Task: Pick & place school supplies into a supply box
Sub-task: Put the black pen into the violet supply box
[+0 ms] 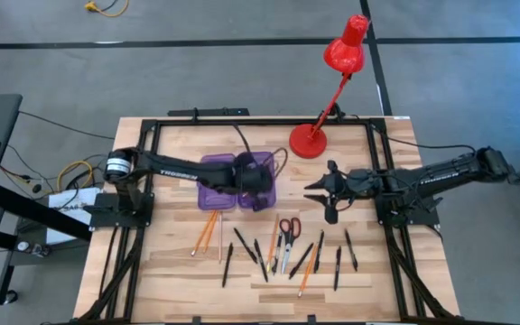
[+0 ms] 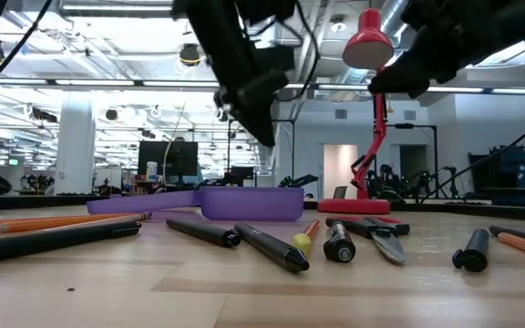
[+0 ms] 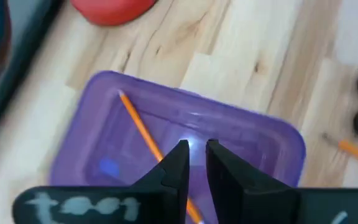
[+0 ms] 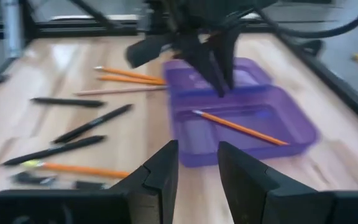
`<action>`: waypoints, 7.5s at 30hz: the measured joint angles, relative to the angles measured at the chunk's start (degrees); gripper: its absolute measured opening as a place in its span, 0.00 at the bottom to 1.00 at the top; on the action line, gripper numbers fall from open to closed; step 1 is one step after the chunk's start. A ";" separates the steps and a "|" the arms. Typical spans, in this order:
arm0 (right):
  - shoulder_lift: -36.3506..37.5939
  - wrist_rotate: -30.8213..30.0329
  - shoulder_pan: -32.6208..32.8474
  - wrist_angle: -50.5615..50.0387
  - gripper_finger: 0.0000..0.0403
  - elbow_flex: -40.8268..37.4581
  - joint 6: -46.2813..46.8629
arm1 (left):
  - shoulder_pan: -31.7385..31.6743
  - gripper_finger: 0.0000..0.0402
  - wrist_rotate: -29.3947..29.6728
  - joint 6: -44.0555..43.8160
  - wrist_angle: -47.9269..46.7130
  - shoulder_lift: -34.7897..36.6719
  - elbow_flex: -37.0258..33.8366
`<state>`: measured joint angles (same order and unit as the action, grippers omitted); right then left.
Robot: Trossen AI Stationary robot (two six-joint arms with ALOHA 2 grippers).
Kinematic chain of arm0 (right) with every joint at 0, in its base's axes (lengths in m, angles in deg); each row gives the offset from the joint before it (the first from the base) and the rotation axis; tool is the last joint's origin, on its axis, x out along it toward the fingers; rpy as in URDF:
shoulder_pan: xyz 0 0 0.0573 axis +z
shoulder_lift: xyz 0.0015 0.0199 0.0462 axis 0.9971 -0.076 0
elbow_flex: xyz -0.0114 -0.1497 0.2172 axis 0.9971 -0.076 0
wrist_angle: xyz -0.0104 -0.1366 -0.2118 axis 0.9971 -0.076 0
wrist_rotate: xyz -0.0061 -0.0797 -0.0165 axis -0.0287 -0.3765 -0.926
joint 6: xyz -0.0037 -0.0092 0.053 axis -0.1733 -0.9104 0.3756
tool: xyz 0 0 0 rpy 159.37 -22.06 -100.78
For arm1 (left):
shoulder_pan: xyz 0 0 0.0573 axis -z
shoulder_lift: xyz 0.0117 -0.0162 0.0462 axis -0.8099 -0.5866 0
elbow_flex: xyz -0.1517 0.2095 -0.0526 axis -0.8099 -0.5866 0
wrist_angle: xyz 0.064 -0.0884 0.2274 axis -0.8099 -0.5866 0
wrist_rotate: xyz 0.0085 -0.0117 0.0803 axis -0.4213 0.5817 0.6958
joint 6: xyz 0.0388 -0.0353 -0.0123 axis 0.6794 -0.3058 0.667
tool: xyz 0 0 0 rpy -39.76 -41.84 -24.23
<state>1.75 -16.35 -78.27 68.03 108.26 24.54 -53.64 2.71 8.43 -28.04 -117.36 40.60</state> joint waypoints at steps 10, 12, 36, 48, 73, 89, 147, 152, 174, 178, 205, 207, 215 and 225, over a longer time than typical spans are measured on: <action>-0.02 -6.12 10.78 -9.11 0.26 0.00 16.13 | 14.39 0.11 24.65 -6.20 -14.11 0.00 0.17; -0.02 -10.58 14.15 -10.98 0.26 0.00 21.22 | 17.56 0.11 30.26 -10.86 -17.98 0.00 0.06; -11.72 -19.38 41.93 -21.58 0.26 0.31 81.04 | 44.64 0.11 48.00 -73.81 -48.57 -0.08 -10.34; -23.48 -6.78 46.68 -56.19 0.26 19.33 102.08 | 45.03 0.11 47.81 -74.94 -48.32 -0.09 -10.49; -32.22 3.11 39.69 -54.27 0.26 19.46 98.74 | 45.03 0.11 49.86 -74.93 -46.85 -0.11 -10.49; -35.76 6.65 38.87 -51.68 0.26 18.14 96.53 | 44.94 0.11 50.82 -74.59 -46.89 -0.13 -10.52; -36.06 -19.51 31.64 -51.92 0.00 12.16 68.73 | 44.90 0.11 48.86 -74.56 -46.86 -0.15 -10.54; -35.95 -24.94 29.76 -52.52 0.00 14.87 63.80 | 44.90 0.11 48.83 -74.55 -46.88 -0.15 -10.54; -35.80 -55.50 17.67 -37.92 0.00 26.91 21.20 | 47.35 0.11 44.72 -84.58 -47.31 -0.15 -16.87; -35.80 -53.89 14.19 -28.59 0.00 26.91 15.23 | 48.34 0.11 44.77 -87.49 -47.32 -0.15 -18.43; -57.43 -23.81 -7.20 -13.99 0.00 45.39 22.59 | 49.49 0.11 43.33 -88.34 -47.35 -0.16 -18.77; -57.49 -23.77 -7.40 -13.81 0.00 45.33 22.72 | 49.51 0.11 43.48 -88.34 -47.36 -0.15 -18.76; -57.35 -22.51 -7.31 -14.11 0.01 45.33 24.01 | 49.51 0.11 43.74 -88.32 -47.36 -0.15 -18.76; -57.35 -19.60 -7.14 -14.47 0.21 45.33 25.56 | 49.51 0.11 43.78 -88.58 -47.34 -0.15 -18.76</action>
<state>-55.60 -35.95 -85.41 53.55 153.59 50.10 -4.13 46.50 -80.15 -75.38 -117.51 21.84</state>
